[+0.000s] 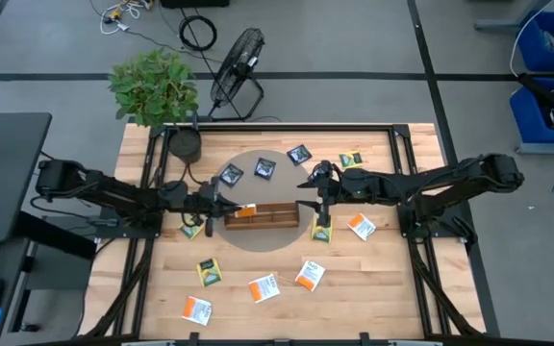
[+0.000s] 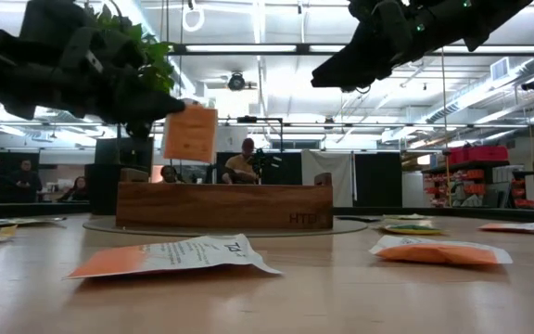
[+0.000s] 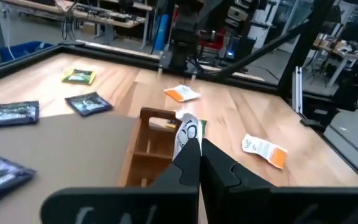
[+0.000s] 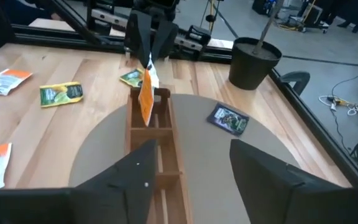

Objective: Pick & Place Tea
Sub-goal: Put the orange tea bag into the left compartment of the wooden organizer

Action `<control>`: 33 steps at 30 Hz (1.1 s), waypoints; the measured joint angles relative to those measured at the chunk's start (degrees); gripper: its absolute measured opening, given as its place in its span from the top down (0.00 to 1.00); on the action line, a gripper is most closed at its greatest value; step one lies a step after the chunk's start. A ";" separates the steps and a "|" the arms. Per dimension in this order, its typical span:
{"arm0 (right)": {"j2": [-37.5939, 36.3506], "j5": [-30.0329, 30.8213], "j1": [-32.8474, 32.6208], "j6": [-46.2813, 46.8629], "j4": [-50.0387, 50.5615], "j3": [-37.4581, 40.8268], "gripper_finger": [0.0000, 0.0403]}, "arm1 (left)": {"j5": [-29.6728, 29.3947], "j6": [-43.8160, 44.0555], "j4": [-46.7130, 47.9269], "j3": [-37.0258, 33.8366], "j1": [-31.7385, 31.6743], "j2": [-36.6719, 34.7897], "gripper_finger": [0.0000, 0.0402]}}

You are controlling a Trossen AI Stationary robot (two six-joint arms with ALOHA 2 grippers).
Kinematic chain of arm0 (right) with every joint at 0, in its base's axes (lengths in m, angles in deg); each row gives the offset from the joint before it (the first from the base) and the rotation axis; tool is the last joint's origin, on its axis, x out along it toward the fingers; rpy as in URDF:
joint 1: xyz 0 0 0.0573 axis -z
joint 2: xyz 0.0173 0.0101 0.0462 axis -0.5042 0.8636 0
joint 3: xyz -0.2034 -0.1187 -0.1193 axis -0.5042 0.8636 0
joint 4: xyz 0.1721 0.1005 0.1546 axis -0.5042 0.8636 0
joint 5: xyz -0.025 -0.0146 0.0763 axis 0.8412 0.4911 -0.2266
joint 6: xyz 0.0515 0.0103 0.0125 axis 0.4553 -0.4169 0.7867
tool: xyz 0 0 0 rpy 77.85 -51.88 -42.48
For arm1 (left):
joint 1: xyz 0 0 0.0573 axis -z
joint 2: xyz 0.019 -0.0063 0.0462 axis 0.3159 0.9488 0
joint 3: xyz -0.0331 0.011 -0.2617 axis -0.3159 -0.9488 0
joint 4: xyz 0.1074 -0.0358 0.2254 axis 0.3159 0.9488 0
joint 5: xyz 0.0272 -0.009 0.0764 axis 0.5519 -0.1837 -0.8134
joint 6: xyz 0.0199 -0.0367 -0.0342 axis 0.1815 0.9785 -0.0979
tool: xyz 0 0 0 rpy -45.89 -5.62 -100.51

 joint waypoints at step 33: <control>0.04 0.04 0.30 0.62 0.74 0.00 0.49 | -6.58 -2.35 21.54 0.08 0.41 -13.39 1.00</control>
